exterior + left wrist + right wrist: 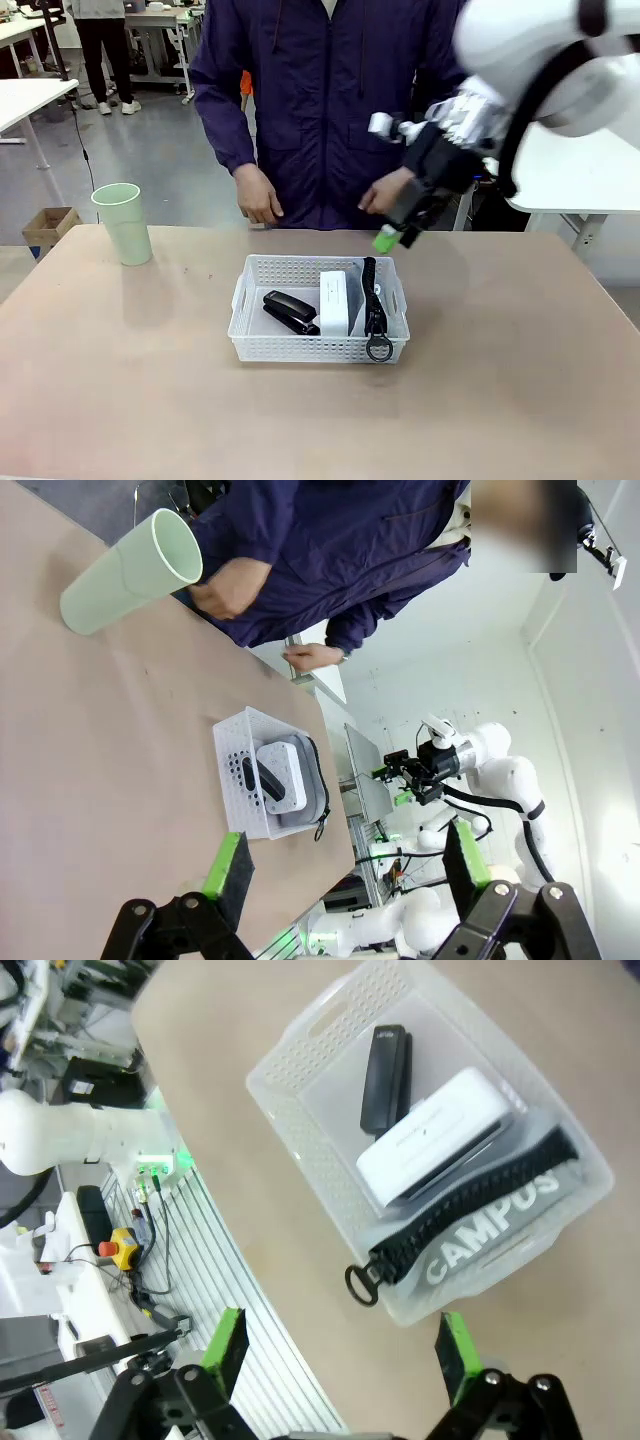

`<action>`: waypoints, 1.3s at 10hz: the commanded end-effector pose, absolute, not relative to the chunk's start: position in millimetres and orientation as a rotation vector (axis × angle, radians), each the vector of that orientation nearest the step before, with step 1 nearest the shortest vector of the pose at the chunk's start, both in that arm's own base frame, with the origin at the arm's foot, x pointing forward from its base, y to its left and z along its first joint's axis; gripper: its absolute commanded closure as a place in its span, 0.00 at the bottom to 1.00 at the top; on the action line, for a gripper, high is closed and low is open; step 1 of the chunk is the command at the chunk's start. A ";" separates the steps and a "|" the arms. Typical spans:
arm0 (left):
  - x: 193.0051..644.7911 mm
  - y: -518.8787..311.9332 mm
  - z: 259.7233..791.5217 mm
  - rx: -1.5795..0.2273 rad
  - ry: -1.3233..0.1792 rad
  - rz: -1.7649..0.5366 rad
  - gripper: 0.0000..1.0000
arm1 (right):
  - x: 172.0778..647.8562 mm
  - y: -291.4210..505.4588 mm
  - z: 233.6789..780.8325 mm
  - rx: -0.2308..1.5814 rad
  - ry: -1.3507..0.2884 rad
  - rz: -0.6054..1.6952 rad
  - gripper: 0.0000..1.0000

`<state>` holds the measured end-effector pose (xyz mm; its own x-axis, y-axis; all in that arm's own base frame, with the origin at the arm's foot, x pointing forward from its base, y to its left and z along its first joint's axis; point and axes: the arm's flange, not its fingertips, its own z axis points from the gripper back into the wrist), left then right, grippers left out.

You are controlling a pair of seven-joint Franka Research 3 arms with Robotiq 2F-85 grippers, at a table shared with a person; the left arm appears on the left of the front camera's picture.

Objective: Efficiently arrange items inside the basket to fit them all.
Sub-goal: Pick up the Stapler and place it inside the Organizing basket.

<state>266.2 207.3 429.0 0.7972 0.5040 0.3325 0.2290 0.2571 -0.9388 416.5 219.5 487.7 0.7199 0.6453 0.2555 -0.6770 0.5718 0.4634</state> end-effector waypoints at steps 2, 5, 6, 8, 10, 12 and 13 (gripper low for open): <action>266.1 205.2 429.4 -1.338 -0.694 0.192 0.00 | 379.9 65.0 470.1 0.957 -0.193 0.138 0.00; 266.1 205.2 429.4 -1.338 -0.694 0.192 0.00 | 356.3 1.2 446.2 1.201 -0.220 -0.127 0.00; 266.1 205.2 429.4 -1.338 -0.694 0.192 0.00 | 344.9 -19.1 431.3 1.237 -0.238 -0.184 0.00; 266.1 205.2 429.4 -1.338 -0.694 0.192 0.00 | 324.4 -67.5 395.4 1.368 -0.284 -0.292 0.00; 266.1 205.2 429.4 -1.338 -0.694 0.192 0.00 | 318.0 -76.4 373.9 1.396 -0.263 -0.367 0.00; 266.1 205.2 429.4 -1.338 -0.694 0.192 0.00 | 340.7 -109.4 391.0 1.354 -0.236 -0.380 0.00; 266.1 205.2 429.4 -1.338 -0.694 0.192 0.00 | 340.7 -109.4 391.0 1.354 -0.236 -0.380 0.00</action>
<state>266.3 207.5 428.9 0.7973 0.5038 0.3324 0.2290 0.2571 -0.9389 345.3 -103.8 381.7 0.9201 -0.3891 -0.0457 0.1257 0.1826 0.9751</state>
